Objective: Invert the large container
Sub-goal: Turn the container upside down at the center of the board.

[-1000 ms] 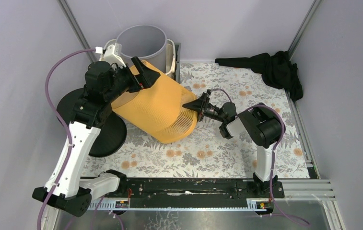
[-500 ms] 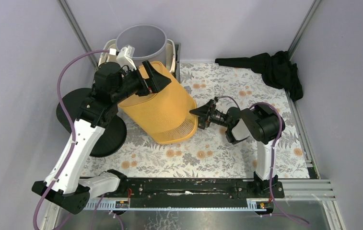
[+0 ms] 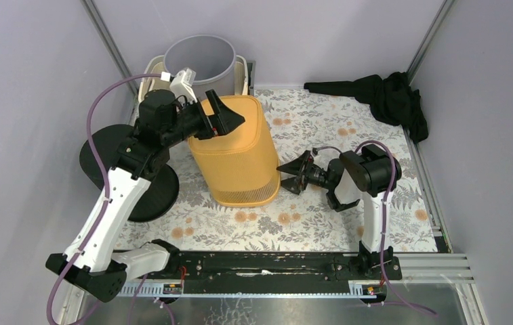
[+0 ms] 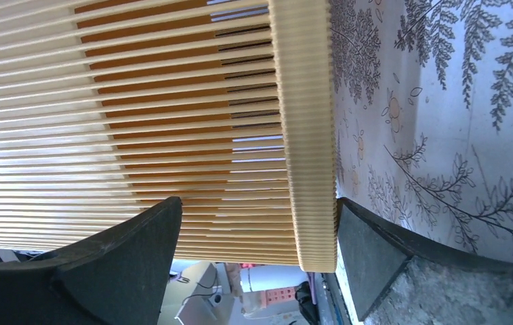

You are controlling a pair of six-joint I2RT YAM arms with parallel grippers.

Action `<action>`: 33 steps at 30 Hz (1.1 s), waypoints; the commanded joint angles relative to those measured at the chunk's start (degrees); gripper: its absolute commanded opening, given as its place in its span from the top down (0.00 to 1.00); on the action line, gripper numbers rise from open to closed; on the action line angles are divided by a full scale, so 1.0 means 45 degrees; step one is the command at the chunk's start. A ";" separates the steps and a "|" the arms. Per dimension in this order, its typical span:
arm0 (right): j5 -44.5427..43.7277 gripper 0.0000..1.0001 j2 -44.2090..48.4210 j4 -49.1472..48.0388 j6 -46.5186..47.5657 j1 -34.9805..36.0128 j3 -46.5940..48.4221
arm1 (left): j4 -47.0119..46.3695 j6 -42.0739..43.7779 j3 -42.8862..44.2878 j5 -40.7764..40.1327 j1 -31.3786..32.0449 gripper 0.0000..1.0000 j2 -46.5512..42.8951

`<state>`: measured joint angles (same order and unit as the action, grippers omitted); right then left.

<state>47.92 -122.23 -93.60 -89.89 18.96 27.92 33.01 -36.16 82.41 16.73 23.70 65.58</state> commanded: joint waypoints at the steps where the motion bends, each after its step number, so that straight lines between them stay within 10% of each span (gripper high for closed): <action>1: 0.0538 0.08 -0.0194 -0.0096 0.0957 -0.0310 -0.0422 | -0.0127 0.0235 -0.0375 0.0266 0.0065 0.00 -0.0255; 25: -0.2553 0.02 0.9328 1.8602 1.1766 -0.1100 0.0153 | 0.2868 0.1404 -0.2538 -0.1340 0.0077 0.00 -0.3785; 33: -0.2381 0.00 1.2370 2.0561 1.1995 -0.1100 0.0311 | 0.2855 0.0951 -0.3606 -0.2054 0.0069 0.00 -0.4894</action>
<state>37.32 -71.50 -7.68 -38.33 14.20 27.49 46.33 -31.18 67.64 9.85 23.75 45.23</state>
